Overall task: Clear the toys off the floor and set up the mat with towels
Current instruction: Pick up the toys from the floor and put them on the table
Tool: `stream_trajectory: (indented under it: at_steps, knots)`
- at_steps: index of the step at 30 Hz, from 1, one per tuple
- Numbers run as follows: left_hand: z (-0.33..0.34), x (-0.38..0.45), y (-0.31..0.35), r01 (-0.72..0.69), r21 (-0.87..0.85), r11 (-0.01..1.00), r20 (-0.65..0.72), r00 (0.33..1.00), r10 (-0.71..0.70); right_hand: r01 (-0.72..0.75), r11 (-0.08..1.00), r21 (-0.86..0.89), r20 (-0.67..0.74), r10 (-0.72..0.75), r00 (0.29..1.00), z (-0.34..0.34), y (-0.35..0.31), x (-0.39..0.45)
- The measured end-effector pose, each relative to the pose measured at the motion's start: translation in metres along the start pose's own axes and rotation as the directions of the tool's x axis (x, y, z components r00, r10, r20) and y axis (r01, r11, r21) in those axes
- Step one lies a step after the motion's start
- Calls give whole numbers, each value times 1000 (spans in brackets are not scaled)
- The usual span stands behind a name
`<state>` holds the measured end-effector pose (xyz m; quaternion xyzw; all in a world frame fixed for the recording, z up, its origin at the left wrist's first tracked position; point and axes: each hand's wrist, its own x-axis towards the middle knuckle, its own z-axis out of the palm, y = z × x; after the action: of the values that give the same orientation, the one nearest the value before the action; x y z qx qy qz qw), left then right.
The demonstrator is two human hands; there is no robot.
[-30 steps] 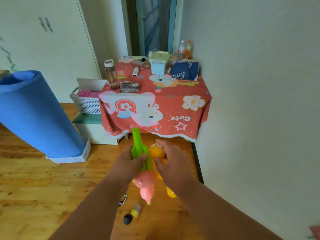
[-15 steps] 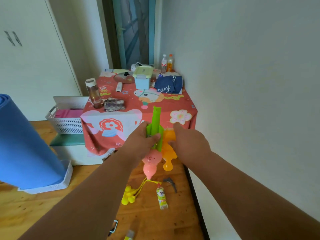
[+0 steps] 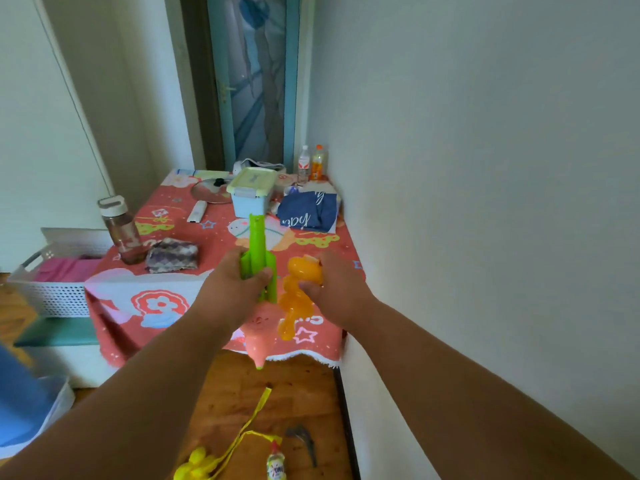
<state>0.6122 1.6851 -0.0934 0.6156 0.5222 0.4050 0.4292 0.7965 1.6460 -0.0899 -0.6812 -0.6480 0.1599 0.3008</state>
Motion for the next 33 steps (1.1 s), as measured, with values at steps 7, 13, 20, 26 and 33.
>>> stream_trajectory:
  at_steps: [7, 13, 20, 26, 33]
  knots:
    - [8, 81, -23, 181, -267, 947, -75, 975, -208, -171, 823, 541, -98, 264, 959, 1, 38, 93]
    - [-10, 151, -51, 464, -465, 754, -51, 836, -546, -500, 452, 739, 230, 527, 818, 34, 49, 158]
    - [-32, 256, -58, 579, -603, 548, 181, 769, -613, -673, -134, 727, 659, 411, 630, 63, 45, 242]
    - [-24, 315, -78, 698, -522, 490, 342, 698, -629, -633, -138, 762, 614, 464, 639, 80, 46, 305]
    - [2, 386, -109, 666, -385, 639, 232, 739, -632, -635, 108, 765, 467, 585, 663, 113, 95, 374]
